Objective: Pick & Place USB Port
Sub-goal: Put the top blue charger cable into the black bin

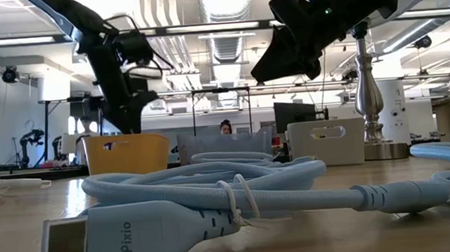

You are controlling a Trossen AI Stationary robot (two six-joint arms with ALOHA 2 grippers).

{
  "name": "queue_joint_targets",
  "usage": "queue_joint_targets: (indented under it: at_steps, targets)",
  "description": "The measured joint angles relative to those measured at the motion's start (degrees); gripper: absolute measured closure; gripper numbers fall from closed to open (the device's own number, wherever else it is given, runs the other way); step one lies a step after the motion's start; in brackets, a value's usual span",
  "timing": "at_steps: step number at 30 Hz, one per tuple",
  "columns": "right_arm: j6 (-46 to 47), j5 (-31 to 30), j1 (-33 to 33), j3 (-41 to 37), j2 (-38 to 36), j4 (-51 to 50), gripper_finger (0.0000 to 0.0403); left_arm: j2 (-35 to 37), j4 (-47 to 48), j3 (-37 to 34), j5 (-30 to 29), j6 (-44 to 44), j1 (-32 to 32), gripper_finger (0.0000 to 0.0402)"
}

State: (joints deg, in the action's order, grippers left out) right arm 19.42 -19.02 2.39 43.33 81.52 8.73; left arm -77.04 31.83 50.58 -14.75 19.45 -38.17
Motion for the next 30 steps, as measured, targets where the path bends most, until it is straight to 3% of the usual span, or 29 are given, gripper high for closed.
queue_joint_targets:
  at_steps: [5, 11, 13, 23, 30]
  targets:
    - [-0.07, 0.37, 0.01, 0.00, 0.00, -0.80, 0.0268, 5.26, 1.62, 0.45, 2.43, -0.55, 0.40, 0.0246]
    - [-0.23, 9.23, 0.35, -0.07, 0.00, -0.85, 0.0249, 11.34, 1.52, -1.10, 6.40, -0.28, 3.20, 0.0248]
    - [-1.22, 11.70, 0.40, -0.33, 0.00, -0.85, 0.0246, 12.57, 0.96, -1.74, 7.82, -0.11, 5.19, 0.0248]
    - [-1.31, 12.07, 0.80, -0.52, 0.16, -0.05, 0.0245, 14.35, -11.23, -7.27, 8.00, -5.71, 19.70, 0.0248]
    - [-0.60, 12.06, 0.87, -0.79, 7.05, 4.15, 0.0245, 14.51, -20.18, -8.87, 7.98, -13.12, 28.28, 0.0249]
